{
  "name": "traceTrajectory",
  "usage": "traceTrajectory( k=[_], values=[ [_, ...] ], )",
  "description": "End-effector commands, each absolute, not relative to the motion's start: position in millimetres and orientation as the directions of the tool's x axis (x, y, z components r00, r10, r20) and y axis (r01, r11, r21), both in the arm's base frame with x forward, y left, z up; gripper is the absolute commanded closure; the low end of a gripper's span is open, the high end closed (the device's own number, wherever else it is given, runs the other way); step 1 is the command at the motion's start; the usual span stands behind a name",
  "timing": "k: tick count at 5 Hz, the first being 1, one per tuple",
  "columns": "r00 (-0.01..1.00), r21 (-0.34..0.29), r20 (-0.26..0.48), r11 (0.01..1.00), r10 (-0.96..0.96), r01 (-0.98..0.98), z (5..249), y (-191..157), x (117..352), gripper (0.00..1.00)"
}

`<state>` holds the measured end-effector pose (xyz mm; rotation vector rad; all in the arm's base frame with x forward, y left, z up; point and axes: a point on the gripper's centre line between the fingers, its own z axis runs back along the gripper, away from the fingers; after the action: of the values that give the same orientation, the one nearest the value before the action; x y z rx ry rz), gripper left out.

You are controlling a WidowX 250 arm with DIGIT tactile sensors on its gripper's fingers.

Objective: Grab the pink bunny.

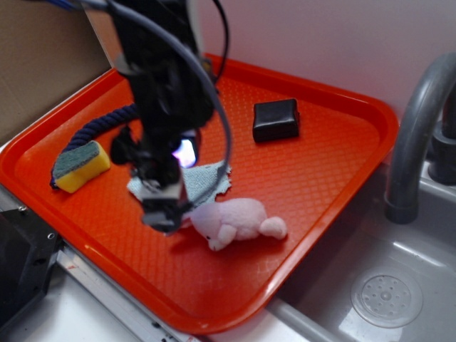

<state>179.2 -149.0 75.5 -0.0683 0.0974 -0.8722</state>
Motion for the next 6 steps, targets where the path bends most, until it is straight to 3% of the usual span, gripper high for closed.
traceTrajectory(
  k=[1,2,4,5,6],
  values=[
    [0.587,-0.051,-0.115,0.595,-0.801,0.802,56,-175,177,0.00],
    [0.623,0.018,-0.172,0.630,-0.763,0.777,53,-171,181,0.00],
    [0.663,0.076,-0.238,0.667,-0.710,0.741,38,-157,187,0.00],
    [0.648,0.071,-0.263,0.655,-0.715,0.752,30,-154,187,1.00],
    [0.632,0.049,-0.266,0.645,-0.727,0.762,26,-153,188,1.00]
  ],
)
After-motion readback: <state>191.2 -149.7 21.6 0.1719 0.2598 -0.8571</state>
